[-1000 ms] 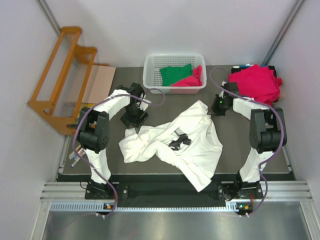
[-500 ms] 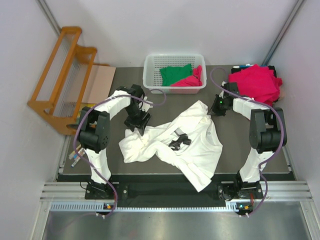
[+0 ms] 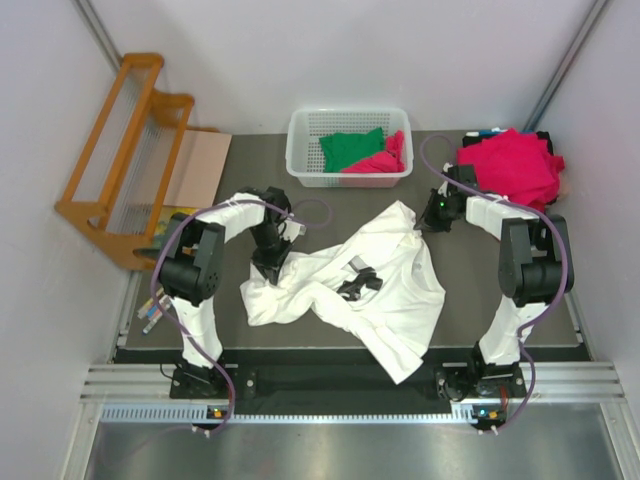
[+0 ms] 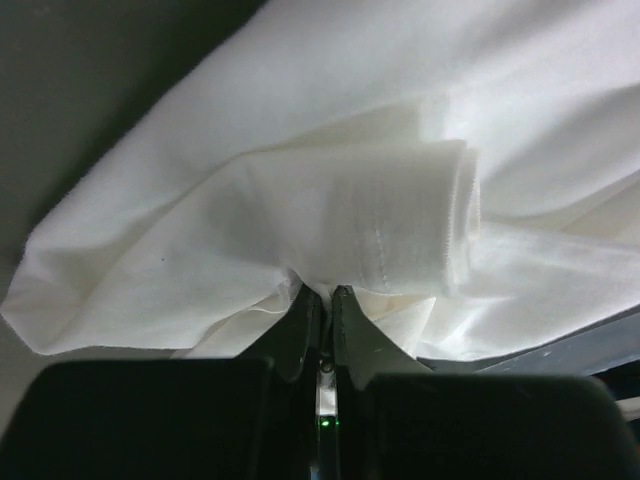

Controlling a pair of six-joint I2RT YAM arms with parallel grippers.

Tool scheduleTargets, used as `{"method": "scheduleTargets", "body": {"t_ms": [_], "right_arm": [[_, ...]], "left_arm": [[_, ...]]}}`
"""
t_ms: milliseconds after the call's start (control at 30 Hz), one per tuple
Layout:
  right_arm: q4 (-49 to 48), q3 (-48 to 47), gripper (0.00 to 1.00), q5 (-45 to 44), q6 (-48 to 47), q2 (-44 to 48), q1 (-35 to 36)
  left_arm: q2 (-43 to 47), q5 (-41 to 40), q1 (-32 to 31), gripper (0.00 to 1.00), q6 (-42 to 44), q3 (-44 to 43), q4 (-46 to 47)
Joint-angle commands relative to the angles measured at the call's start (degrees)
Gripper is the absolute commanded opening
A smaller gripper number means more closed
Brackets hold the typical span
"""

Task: Fold and stack the t-shirts
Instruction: Flatten the tshirt out

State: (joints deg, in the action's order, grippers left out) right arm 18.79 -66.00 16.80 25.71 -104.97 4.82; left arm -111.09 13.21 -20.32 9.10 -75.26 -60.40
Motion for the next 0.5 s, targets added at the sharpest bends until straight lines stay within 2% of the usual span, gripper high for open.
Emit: {"method": "scheduleTargets", "body": {"t_ms": [0,167,300,400,467], "right_arm": [[-1.56,-0.10,0.00,0.43,-0.31,2.49,-0.42],[-1.47,-0.27,0.00,0.43,-0.23,2.31,-0.42],[-1.56,-0.45,0.00,0.43,-0.23,2.31,-0.42],[-1.47,-0.45,0.00,-0.09,-0.23,2.40,-0.42],[-1.56,-0.45,0.00,-0.10,-0.23,2.31,-0.51]], "left_arm": [[0.43,0.41,-0.07,0.00,-0.84,-3.74,0.29],[3.33,-0.91,0.89,0.00,0.30,-11.65,-4.80],[8.34,-2.92,5.54,0.00,2.14,-16.49,-8.41],[11.67,-5.03,10.11,0.00,5.57,-14.48,-11.40],[15.09,-6.61,13.10,0.00,8.28,-9.04,-11.41]]}}
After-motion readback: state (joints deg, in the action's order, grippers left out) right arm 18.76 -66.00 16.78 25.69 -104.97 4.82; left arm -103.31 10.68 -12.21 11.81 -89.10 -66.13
